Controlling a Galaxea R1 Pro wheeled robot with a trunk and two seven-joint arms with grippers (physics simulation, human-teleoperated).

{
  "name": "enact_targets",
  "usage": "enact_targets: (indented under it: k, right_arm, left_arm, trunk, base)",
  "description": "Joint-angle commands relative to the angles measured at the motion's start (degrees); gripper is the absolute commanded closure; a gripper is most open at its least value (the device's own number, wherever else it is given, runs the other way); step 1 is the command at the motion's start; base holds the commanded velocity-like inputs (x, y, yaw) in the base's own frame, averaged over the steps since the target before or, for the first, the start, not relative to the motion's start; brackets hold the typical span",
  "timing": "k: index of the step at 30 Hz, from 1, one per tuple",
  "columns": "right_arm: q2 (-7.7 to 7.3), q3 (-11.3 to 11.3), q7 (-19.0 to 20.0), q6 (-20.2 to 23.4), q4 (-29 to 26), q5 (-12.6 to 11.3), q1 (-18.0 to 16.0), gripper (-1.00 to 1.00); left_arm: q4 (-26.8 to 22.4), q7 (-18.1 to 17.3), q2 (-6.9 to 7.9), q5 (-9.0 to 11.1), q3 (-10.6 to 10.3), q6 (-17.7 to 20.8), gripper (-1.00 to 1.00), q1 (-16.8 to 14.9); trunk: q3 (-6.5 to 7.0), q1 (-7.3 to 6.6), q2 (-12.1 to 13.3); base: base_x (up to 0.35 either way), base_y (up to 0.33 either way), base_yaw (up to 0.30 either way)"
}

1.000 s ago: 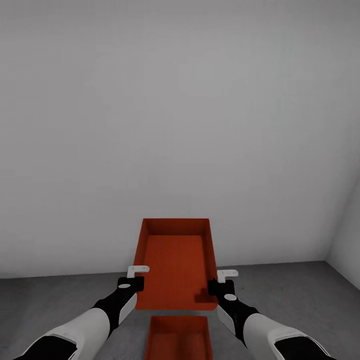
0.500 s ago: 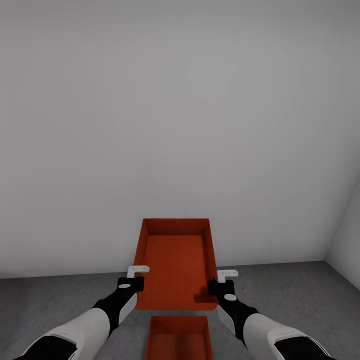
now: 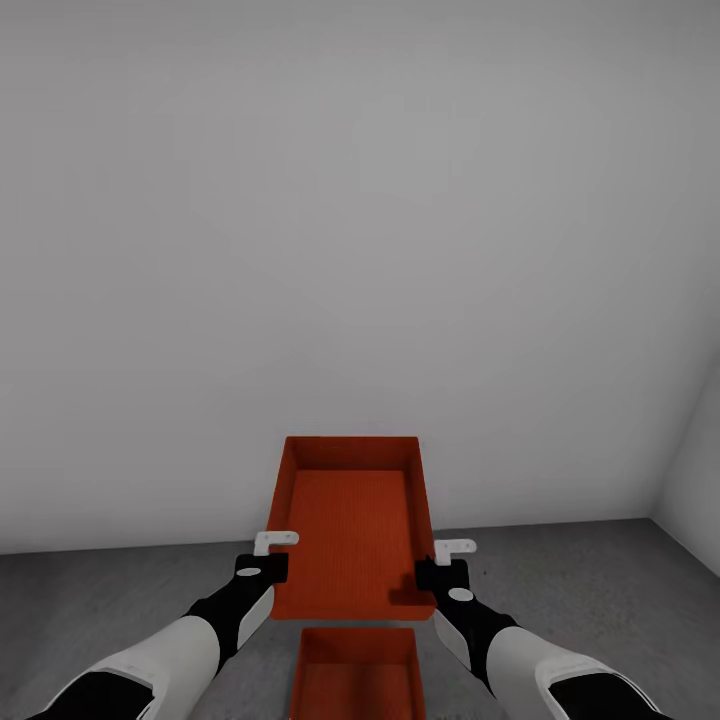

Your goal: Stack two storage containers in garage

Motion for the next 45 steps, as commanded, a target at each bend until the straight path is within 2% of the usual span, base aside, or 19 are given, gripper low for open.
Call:
enact_targets:
  k: [1, 45]
  right_arm:
    - [-0.54, -0.22, -3.7, -0.31, 2.76, -0.9, -0.04, 1.0]
    - [-0.56, -0.43, -3.88, 0.83, 2.76, -1.0, -0.04, 1.0]
  left_arm:
    - [-0.27, 2.16, 0.05, -0.86, 0.61, -1.03, 1.0, -0.08]
    - [-0.03, 2.09, 0.05, -0.85, 0.61, -1.03, 1.0, -0.08]
  trunk:
    - [-0.16, 0.0, -0.06]
    - [-4.23, 0.0, -0.06]
  base:
    - [0.0, 0.0, 0.0]
    - [0.0, 0.0, 0.0]
